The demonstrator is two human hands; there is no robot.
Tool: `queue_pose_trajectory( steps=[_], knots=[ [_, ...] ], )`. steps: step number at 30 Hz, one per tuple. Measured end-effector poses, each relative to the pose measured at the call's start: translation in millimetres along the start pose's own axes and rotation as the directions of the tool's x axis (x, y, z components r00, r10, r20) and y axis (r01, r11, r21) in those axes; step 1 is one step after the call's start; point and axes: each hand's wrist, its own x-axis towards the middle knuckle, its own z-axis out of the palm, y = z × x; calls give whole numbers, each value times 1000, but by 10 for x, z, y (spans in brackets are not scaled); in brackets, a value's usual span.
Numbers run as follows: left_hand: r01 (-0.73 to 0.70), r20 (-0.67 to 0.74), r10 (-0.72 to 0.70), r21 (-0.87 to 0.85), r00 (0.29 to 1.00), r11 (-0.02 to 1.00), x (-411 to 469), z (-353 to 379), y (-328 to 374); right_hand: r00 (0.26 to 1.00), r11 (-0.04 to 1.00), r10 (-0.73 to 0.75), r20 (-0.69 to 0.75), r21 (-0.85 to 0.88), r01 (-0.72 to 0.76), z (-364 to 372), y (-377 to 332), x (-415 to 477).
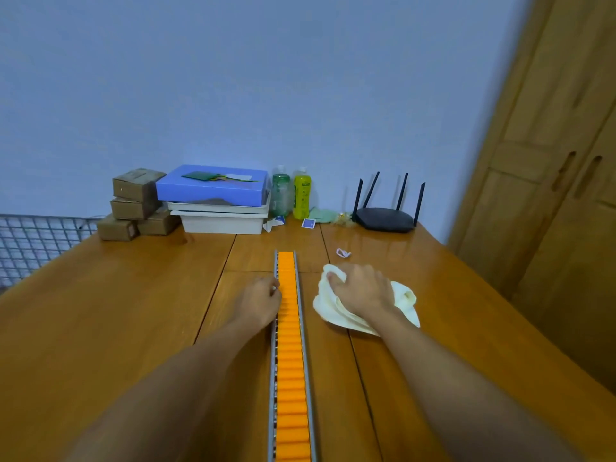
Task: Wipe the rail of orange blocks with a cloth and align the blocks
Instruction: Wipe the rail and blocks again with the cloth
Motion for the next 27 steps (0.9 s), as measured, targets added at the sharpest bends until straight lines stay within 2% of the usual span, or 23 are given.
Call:
queue_pose_trajectory(
  steps=[9, 18, 27],
  knots=[
    [5, -29, -5, 10, 1000, 1000, 448, 92, -180, 999, 999, -38, 7, -6, 39, 261, -39, 598],
    [-92, -99, 98, 59, 990, 994, 585, 294, -423, 997, 998, -57, 56, -11, 57, 612, -140, 1141],
    [-84, -136, 75, -60, 988, 995, 643, 336, -492, 995, 997, -62, 74, 60, 57, 1053, -297, 1420]
  ],
)
